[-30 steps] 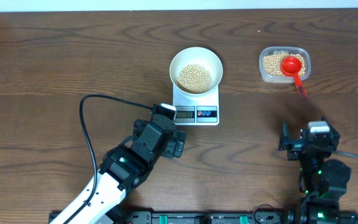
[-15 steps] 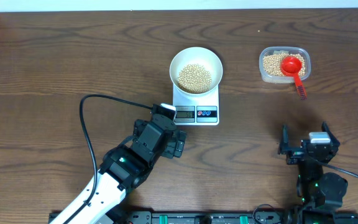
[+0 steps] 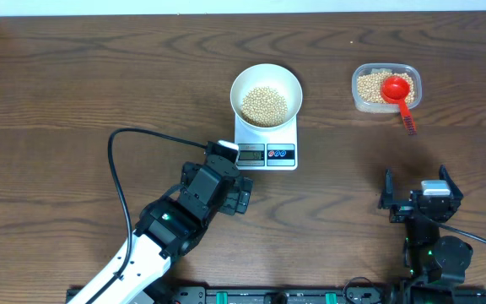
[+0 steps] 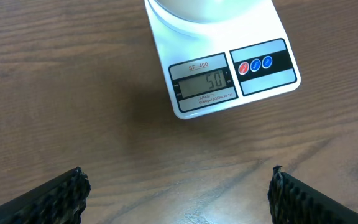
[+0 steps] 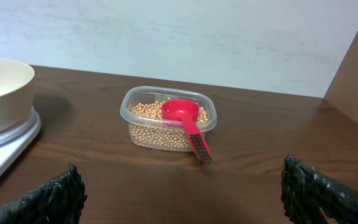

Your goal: Scoop item into bowl and weigh 50g on scale

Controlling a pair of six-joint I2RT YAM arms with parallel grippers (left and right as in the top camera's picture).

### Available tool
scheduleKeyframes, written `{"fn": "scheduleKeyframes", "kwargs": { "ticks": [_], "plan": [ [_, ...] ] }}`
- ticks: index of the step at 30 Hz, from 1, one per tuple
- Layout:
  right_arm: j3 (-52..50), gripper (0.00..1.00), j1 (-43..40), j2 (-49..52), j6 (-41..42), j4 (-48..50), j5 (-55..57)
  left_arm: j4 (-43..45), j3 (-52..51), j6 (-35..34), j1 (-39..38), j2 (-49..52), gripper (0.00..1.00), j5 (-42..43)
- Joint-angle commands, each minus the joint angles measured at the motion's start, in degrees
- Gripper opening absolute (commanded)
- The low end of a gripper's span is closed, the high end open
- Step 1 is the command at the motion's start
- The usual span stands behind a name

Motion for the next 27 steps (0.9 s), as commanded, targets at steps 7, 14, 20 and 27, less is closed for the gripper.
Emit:
{"fn": "scheduleKeyframes", "kwargs": {
  "ticks": [7, 14, 20, 27],
  "plan": [
    [-0.1, 0.99, 0.5, -0.4, 0.6, -0.3, 0.7, 0.0, 0.3, -0.1, -0.1, 0.0, 0.94, -0.5],
    [-0.1, 0.99, 0.5, -0.4, 0.6, -0.3, 0.7, 0.0, 0.3, -0.1, -0.1, 0.0, 0.94, -0.5],
    [-0.1, 0.99, 0.5, -0.4, 0.6, -0.3, 0.7, -0.4, 0.3, -0.1, -0.1, 0.0, 0.94, -0.5],
    [-0.1, 0.99, 0.5, -0.4, 0.6, -0.3, 0.7, -0.4, 0.3, 0.1, 0.2, -0.5, 0.94, -0.8]
  ]
}}
